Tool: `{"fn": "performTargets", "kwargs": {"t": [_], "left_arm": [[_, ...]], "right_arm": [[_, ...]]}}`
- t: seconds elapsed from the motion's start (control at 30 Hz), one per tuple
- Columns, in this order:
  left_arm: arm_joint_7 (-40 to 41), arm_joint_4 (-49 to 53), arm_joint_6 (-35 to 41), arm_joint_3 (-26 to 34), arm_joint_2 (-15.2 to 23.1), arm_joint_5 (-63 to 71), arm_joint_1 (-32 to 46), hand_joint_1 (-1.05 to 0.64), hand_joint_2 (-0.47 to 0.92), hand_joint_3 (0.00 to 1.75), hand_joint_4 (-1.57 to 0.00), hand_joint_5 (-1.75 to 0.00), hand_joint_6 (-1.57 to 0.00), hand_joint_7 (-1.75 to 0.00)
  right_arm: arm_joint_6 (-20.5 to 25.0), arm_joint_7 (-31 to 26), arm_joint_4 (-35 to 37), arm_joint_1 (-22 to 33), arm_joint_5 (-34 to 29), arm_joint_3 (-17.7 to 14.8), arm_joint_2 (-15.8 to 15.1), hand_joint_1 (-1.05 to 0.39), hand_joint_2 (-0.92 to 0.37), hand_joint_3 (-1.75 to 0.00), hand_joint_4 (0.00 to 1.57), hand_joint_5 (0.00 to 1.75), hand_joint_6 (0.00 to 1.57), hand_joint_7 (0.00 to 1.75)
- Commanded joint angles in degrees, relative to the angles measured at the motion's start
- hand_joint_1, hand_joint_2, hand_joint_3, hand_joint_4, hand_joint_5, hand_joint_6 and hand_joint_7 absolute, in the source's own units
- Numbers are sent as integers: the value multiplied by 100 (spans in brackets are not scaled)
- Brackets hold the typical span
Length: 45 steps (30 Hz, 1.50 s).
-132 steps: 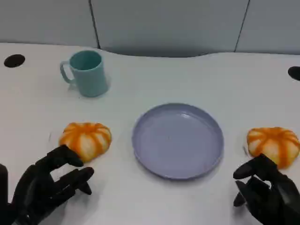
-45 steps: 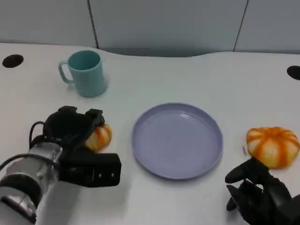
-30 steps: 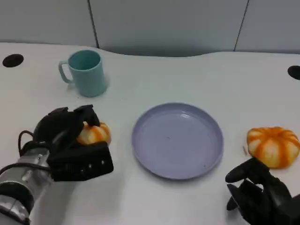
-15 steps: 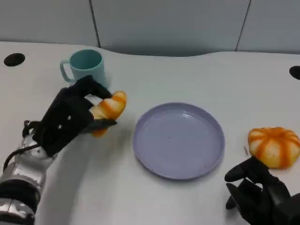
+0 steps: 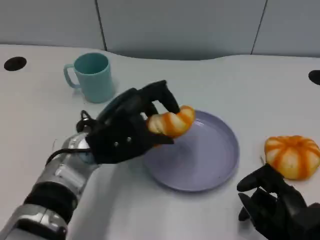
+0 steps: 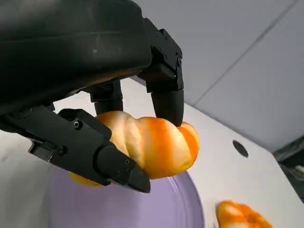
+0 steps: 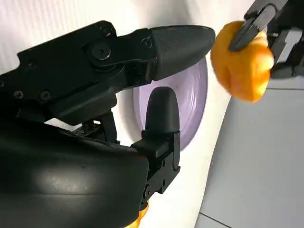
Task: Grasp the bread from the table and place it into the plate.
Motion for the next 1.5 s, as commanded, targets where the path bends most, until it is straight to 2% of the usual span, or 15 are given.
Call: {"fn": "performTargets", "kwargs": {"t": [0.03, 0.4, 0.43, 0.5, 0.53, 0.6, 0.67, 0.77, 0.9, 0.97, 1.1, 1.2, 1.37, 1.5], "left_arm": [[-1, 427, 58, -323, -155, 329, -350, -11, 88, 6, -90, -175, -66, -175], [984, 1128, -214, -1152, -259, 1453, -954, -15, 87, 7, -87, -175, -63, -175], [1036, 1174, -227, -1314, -241, 1638, -1044, -23, 85, 5, -71, -173, -50, -173], [1104, 1239, -202, -1577, -212, 1938, -1178, -33, 86, 3, -49, -163, -42, -153], [1229, 1246, -159, -1693, -202, 2091, -1212, -38, 87, 2, -40, -141, -41, -129], [1540, 1259, -45, -1925, -193, 2400, -1266, -43, 87, 0, -35, -108, -48, -86], [1773, 1290, 44, -2073, -206, 2594, -1299, -50, 87, 0, -17, -65, -40, -36], [1630, 1337, 83, -2094, -233, 2567, -1334, -59, 88, 1, -3, -38, -27, -10], [1394, 1335, 107, -2061, -227, 2478, -1367, -69, 91, 1, 0, -9, -16, -2], [1351, 1324, 124, -2056, -222, 2456, -1372, -72, 92, 1, 0, -2, -13, -2], [1032, 1268, 96, -1913, -146, 2250, -1409, -79, 92, 3, 0, 0, -8, -1], [623, 1127, -171, -1519, -21, 1736, -1333, -83, 91, 5, -3, -1, -12, -2], [-859, 688, -460, -620, 211, 266, -921, -83, 92, 5, -3, -2, -11, -2], [-2173, 117, -286, -10, 358, -941, -444, -80, 92, 6, -1, -1, -10, -1]], "right_arm": [[0, 1, 123, -64, 36, -49, -68, -31, -92, -32, 56, 175, 34, 175], [-5, 64, 229, -124, 168, -43, -15, -28, -92, -32, 55, 175, 34, 175], [-32, 70, 225, -113, 180, -33, -3, -27, -92, -32, 57, 175, 35, 175], [-36, 50, 205, -95, 147, -8, 4, -28, -92, -32, 57, 175, 35, 175], [-46, 57, 210, -91, 153, -7, 6, -29, -92, -32, 57, 175, 35, 175], [-44, 82, 218, -85, 202, -16, 27, -29, -92, -32, 57, 175, 35, 175], [-43, 79, 219, -78, 201, -15, 32, -29, -92, -32, 57, 175, 35, 175], [-13, 48, 186, -59, 171, -9, 45, -29, -92, -32, 57, 175, 35, 175], [-25, 103, 185, -56, 242, -23, 51, -29, -92, -33, 57, 175, 35, 175], [-27, 104, 186, -59, 250, -19, 41, -29, -92, -33, 58, 175, 35, 175], [21, 81, 173, -82, 219, -22, 14, -29, -92, -33, 58, 175, 35, 175], [32, 71, 166, -84, 227, -31, 21, -28, -92, -33, 58, 175, 35, 175], [37, 29, 173, -81, 195, -40, 22, -29, -92, -32, 55, 175, 34, 175], [19, 50, 173, -77, 213, -49, -1, -29, -92, -33, 54, 175, 34, 175]]}}
